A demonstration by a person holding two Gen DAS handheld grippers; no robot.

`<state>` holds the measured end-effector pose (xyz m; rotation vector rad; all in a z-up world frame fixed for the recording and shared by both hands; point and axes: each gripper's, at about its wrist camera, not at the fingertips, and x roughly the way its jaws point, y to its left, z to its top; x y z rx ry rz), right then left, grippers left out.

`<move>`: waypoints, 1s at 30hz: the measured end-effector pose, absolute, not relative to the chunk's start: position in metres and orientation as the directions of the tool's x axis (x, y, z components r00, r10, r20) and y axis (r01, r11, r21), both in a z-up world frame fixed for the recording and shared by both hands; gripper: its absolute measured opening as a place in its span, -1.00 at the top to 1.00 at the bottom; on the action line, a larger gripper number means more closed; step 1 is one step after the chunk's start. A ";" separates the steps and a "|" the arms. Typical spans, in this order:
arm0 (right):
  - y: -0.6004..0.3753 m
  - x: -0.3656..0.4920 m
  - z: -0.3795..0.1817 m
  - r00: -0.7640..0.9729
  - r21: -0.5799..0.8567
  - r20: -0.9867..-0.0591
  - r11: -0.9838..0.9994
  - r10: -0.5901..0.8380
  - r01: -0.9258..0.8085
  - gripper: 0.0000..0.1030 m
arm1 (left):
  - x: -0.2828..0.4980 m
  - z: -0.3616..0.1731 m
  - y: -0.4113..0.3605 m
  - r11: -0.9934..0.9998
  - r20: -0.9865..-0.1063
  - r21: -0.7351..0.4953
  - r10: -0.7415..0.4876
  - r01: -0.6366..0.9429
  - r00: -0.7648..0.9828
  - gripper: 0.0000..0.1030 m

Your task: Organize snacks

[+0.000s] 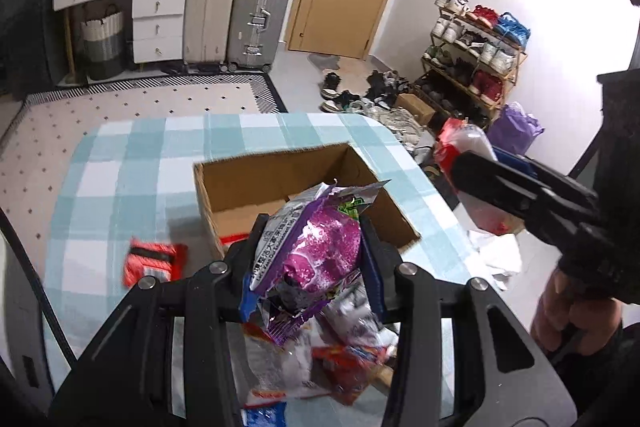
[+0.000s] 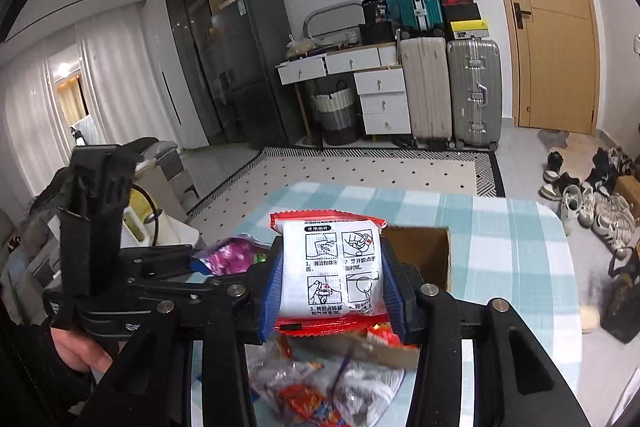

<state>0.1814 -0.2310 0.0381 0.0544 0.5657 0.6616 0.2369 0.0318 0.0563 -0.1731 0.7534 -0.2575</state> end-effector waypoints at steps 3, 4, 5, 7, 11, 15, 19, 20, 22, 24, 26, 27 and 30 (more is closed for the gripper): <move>-0.225 0.193 0.047 0.642 0.215 -0.482 0.791 0.597 -0.573 0.15 | 0.251 0.064 0.033 0.961 -0.652 -0.228 -0.269 0.155 0.709 0.25; -0.223 0.196 0.049 0.639 0.214 -0.484 0.789 0.597 -0.576 0.15 | 0.255 0.066 0.034 0.962 -0.653 -0.228 -0.267 0.152 0.709 0.25; -0.221 0.200 0.050 0.637 0.214 -0.486 0.788 0.599 -0.577 0.15 | 0.260 0.067 0.035 0.962 -0.655 -0.228 -0.265 0.150 0.708 0.24; -0.218 0.207 0.052 0.633 0.211 -0.496 0.789 0.595 -0.577 0.15 | 0.269 0.069 0.035 0.966 -0.662 -0.215 -0.251 0.142 0.706 0.24; -0.213 0.225 0.047 0.622 0.212 -0.518 0.793 0.587 -0.572 0.15 | 0.290 0.066 0.033 0.971 -0.681 -0.186 -0.237 0.149 0.693 0.24; -0.211 0.250 0.029 0.585 0.256 -0.553 0.789 0.593 -0.559 0.15 | 0.314 0.043 0.034 0.968 -0.713 -0.199 -0.250 0.152 0.655 0.24; -0.209 0.270 0.001 0.558 0.260 -0.601 0.800 0.572 -0.540 0.15 | 0.330 0.018 0.030 0.972 -0.739 -0.184 -0.233 0.143 0.633 0.24; -0.209 0.272 -0.004 0.553 0.259 -0.608 0.801 0.570 -0.540 0.15 | 0.333 0.014 0.030 0.973 -0.743 -0.183 -0.230 0.139 0.629 0.24; -0.210 0.277 -0.015 0.548 0.257 -0.616 0.802 0.566 -0.539 0.15 | 0.339 0.004 0.031 0.972 -0.751 -0.192 -0.236 0.137 0.616 0.24; -0.210 0.281 -0.024 0.545 0.253 -0.623 0.804 0.561 -0.539 0.15 | 0.347 -0.005 0.032 0.971 -0.760 -0.200 -0.237 0.130 0.605 0.23; -0.209 0.286 -0.032 0.547 0.247 -0.626 0.806 0.556 -0.537 0.14 | 0.355 -0.016 0.035 0.973 -0.775 -0.201 -0.227 0.111 0.590 0.22; -0.209 0.287 -0.034 0.549 0.247 -0.622 0.805 0.558 -0.539 0.11 | 0.358 -0.019 0.036 0.976 -0.782 -0.195 -0.216 0.099 0.585 0.16; -0.210 0.289 -0.040 0.573 0.233 -0.603 0.810 0.555 -0.539 -0.22 | 0.362 -0.027 0.045 0.970 -0.782 -0.224 -0.235 0.090 0.578 -0.09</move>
